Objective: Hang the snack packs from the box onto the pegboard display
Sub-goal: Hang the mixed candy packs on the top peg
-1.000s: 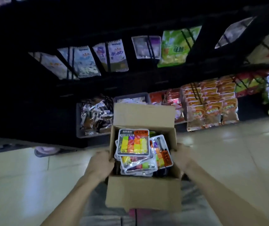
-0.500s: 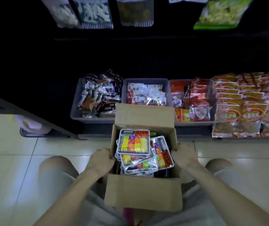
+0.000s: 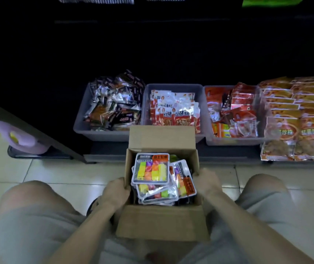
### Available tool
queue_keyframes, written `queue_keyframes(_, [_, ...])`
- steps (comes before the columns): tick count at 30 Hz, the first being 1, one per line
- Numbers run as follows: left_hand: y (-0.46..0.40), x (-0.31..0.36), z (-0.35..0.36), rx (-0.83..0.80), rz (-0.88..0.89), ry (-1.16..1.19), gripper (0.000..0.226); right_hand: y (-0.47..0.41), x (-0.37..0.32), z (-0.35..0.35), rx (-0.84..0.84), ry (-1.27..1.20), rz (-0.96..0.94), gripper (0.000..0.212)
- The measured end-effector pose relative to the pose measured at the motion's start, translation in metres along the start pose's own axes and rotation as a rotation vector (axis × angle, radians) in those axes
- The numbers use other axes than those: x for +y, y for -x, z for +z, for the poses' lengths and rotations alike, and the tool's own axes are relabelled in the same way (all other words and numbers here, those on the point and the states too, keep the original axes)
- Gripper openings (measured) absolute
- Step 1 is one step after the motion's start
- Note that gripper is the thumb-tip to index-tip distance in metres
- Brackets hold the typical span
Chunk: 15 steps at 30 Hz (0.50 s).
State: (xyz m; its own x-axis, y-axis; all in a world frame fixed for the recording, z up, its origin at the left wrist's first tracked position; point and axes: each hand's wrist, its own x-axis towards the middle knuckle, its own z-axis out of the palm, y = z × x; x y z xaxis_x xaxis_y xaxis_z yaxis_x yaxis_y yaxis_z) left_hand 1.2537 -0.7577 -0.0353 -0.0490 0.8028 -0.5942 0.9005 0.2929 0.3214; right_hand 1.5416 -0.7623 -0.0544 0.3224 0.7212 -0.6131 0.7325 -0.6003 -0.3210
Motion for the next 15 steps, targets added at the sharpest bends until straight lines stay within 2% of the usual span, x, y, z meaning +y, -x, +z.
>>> queue_keyframes(2, [-0.006,-0.004,-0.003,0.001,0.017,0.012,0.028,-0.006,-0.006,0.002,0.018,-0.006,0.002,0.028])
queue_keyframes(5, [-0.014,-0.006,-0.004,-0.05,0.028,0.021,0.019,-0.007,-0.006,0.002,0.017,-0.033,0.022,0.031])
queue_keyframes(8, [-0.017,-0.008,-0.001,-0.077,0.037,0.021,0.023,-0.004,-0.001,0.006,0.05,-0.036,0.049,0.037])
queue_keyframes(11, [-0.014,-0.01,-0.002,-0.092,0.039,0.038,0.021,0.006,-0.004,0.009,0.091,-0.053,0.032,0.032])
queue_keyframes(13, [-0.013,-0.011,-0.005,-0.049,0.06,0.039,0.035,0.014,-0.008,0.01,0.183,-0.002,-0.021,0.039])
queue_keyframes(15, [-0.008,-0.008,-0.011,0.055,0.099,0.055,0.049,0.024,-0.016,0.007,0.375,0.12,-0.144,0.046])
